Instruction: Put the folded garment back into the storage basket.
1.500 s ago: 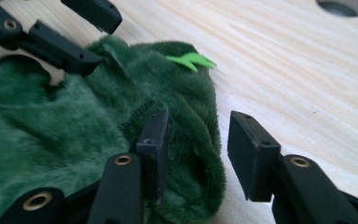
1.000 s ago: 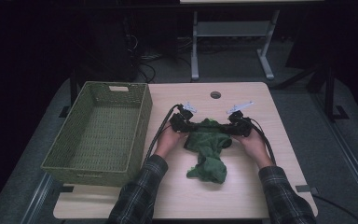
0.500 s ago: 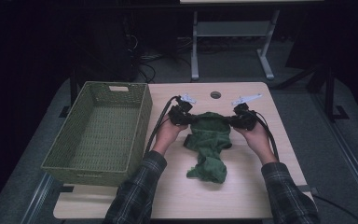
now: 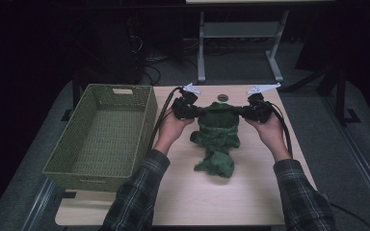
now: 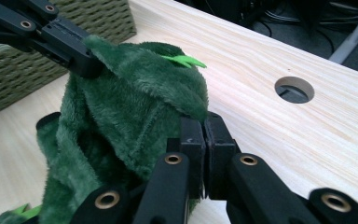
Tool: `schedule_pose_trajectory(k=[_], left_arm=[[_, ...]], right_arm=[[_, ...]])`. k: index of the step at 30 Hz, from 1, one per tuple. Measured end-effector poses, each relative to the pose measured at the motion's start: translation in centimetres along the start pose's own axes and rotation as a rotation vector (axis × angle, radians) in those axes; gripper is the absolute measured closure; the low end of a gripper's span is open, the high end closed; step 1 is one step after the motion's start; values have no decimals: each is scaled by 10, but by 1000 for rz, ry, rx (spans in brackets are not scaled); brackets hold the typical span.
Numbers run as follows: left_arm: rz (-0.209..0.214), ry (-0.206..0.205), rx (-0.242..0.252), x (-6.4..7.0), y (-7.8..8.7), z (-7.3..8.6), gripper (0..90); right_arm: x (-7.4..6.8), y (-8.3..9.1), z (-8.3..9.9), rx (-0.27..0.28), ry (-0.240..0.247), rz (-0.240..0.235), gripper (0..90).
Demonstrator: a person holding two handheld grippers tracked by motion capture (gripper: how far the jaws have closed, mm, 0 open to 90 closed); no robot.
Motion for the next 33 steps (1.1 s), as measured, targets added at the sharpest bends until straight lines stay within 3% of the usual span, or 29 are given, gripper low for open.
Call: schedule_pose_trajectory(k=[9,14,24,27,33], left_arm=[[30,-19,-10,15,15,16,868],[36,-48,-1,24,23,25,868],[81,-66,7,41,32,52,868],[104,-74,2,46,36,62,868],[109,-91,-4,51,37,75,868]], right_arm=[[-17,10,10,24,7,-33,878],[-28,19,16,39,30,-48,878],[-55,38,27,70,81,-69,875],[-64,43,33,69,92,-83,875],[-80,44,47,50,96,-119,873]])
Point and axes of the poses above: each handheld gripper's, and its own axes: y roughly backward along the jaws, z roughly out of its underside, x roughly to its right, the point moved 1 cm from there along -y, roughly forward along the jaws, and after that the axes turned 15 degrees about y, right-handed, at the moved point
